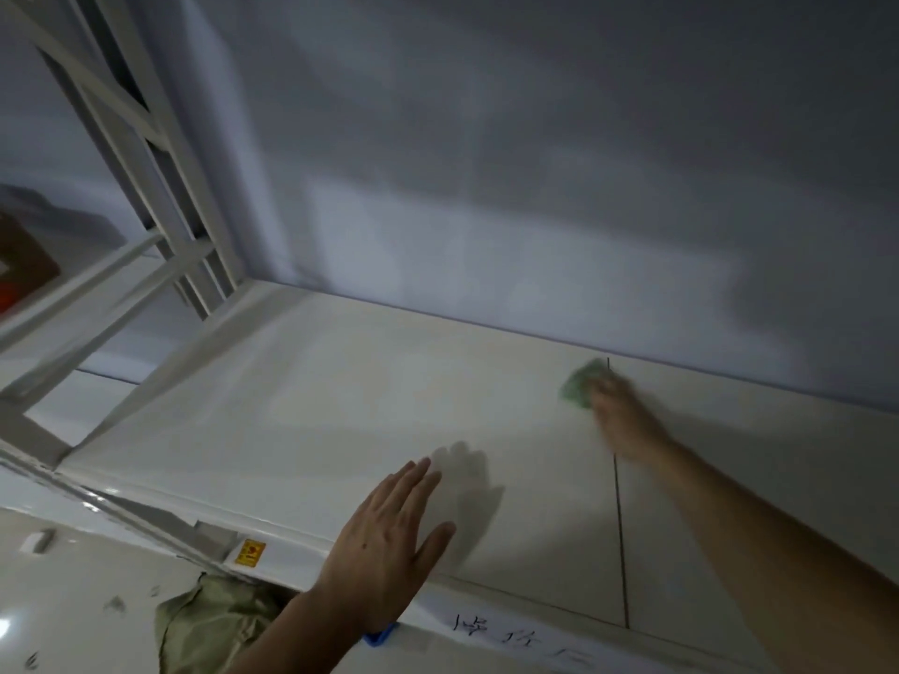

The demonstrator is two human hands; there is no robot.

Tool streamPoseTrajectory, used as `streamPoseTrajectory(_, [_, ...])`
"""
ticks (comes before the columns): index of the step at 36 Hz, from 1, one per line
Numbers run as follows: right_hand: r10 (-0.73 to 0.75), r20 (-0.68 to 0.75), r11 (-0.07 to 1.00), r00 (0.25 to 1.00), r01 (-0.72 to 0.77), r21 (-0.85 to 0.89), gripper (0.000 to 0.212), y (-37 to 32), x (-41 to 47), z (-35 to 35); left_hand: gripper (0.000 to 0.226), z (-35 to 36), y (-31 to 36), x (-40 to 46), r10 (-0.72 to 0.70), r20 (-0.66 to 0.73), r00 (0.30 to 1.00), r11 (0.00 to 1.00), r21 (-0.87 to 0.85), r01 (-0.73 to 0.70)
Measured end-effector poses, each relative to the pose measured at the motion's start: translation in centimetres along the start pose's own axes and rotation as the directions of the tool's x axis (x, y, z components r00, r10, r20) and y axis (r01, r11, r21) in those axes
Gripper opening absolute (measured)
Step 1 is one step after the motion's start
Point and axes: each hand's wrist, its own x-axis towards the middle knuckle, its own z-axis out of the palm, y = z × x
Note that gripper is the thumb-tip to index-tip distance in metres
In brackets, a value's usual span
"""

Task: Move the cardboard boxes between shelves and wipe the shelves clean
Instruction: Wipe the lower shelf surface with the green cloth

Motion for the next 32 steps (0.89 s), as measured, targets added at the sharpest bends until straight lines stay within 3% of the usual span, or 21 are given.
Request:
streamPoseTrajectory(2, [0.138, 0.001, 0.987, 0.99, -0.137, -0.088, 0.041, 3.1, 2.3, -1.2, 0.073, 0.0, 0.1, -0.1, -0.003, -0.012, 1.0, 1.0, -0.002, 0.003])
streamPoseTrajectory(5, [0.131, -0.094, 0.975, 0.987, -0.146, -0.168, 0.042, -1.1, 2.6, -2.3, 0.07, 0.0, -0.2, -0.2, -0.019, 0.014, 1.0, 1.0, 0.011, 0.019])
streamPoseTrajectory(7, [0.016, -0.109, 0.988, 0.994, -0.032, -0.148, 0.053, -7.2, 1.9, -2.5, 0.071, -0.1, -0.4, 0.0, -0.013, 0.011, 1.0, 1.0, 0.017, 0.013])
streamPoseTrajectory(9, [-0.172, -0.1, 0.97, 0.98, 0.151, -0.19, 0.043, -13.7, 0.7, -1.4, 0.07, -0.3, -0.7, 0.4, -0.009, -0.017, 1.0, 1.0, 0.023, 0.009])
streamPoseTrajectory(11, [-0.406, -0.118, 0.909, 0.906, 0.387, -0.155, 0.047, -19.7, -1.1, 0.7, 0.068, -0.6, -0.8, 0.9, 0.006, -0.04, 0.999, 1.0, 0.029, -0.005])
streamPoseTrajectory(13, [-0.519, -0.051, 0.854, 0.853, 0.521, 0.015, 0.054, -23.8, -4.6, 1.5, 0.067, -0.9, -0.8, 1.4, 0.032, -0.063, 0.997, 0.999, 0.009, -0.032])
streamPoseTrajectory(16, [-0.72, 0.097, 0.693, 0.687, 0.719, 0.05, 0.052, -24.4, -8.3, 1.6, 0.067, -1.2, -0.7, 1.7, 0.048, -0.046, 0.998, 0.998, -0.025, -0.049])
streamPoseTrajectory(17, [-0.735, 0.122, 0.675, 0.667, 0.737, 0.037, 0.05, -23.6, -7.7, 1.0, 0.066, -1.1, -0.6, 1.7, 0.056, -0.047, 0.997, 0.998, -0.019, -0.057])
streamPoseTrajectory(19, [-0.639, 0.117, 0.768, 0.76, 0.638, 0.054, 0.037, -20.2, -3.8, 0.1, 0.066, -1.4, -0.2, 1.6, 0.057, -0.056, 0.997, 0.998, 0.005, -0.057])
streamPoseTrajectory(21, [-0.407, -0.003, 0.913, 0.913, 0.407, 0.015, 0.034, -13.9, 2.2, -0.1, 0.068, -1.5, -0.2, 1.0, 0.043, -0.045, 0.998, 0.999, 0.034, -0.041])
streamPoseTrajectory(24, [-0.079, 0.037, 0.986, 0.996, 0.084, -0.143, 0.041, -4.6, 9.3, -0.5, 0.067, -1.3, -0.7, -0.1, 0.026, -0.049, 0.998, 0.999, 0.037, -0.024])
streamPoseTrajectory(26, [-0.061, 0.074, 0.974, 0.995, 0.076, -0.212, 0.043, -5.1, 9.9, -1.2, 0.071, -1.1, -1.4, -0.6, 0.007, -0.022, 1.0, 0.999, 0.043, -0.006])
streamPoseTrajectory(28, [-0.085, 0.025, 0.974, 0.996, 0.088, -0.21, 0.046, -9.5, 7.3, -1.4, 0.08, -0.6, -2.2, -1.0, -0.017, -0.013, 1.0, 0.999, 0.051, 0.018])
streamPoseTrajectory(30, [-0.313, -0.142, 0.926, 0.939, 0.268, -0.267, 0.042, -14.0, 3.6, -0.3, 0.083, -0.3, -2.5, -1.2, -0.042, -0.006, 0.999, 0.998, 0.046, 0.042])
streamPoseTrajectory(31, [-0.402, -0.132, 0.904, 0.906, 0.37, -0.215, 0.043, -16.5, 0.8, 0.3, 0.083, -0.3, -2.5, -1.3, -0.049, -0.007, 0.999, 0.998, 0.032, 0.049])
streamPoseTrajectory(32, [-0.45, -0.035, 0.889, 0.892, 0.444, -0.114, 0.048, -19.3, -2.3, 0.9, 0.083, -0.2, -2.5, -1.3, -0.054, -0.003, 0.999, 0.998, 0.017, 0.054])
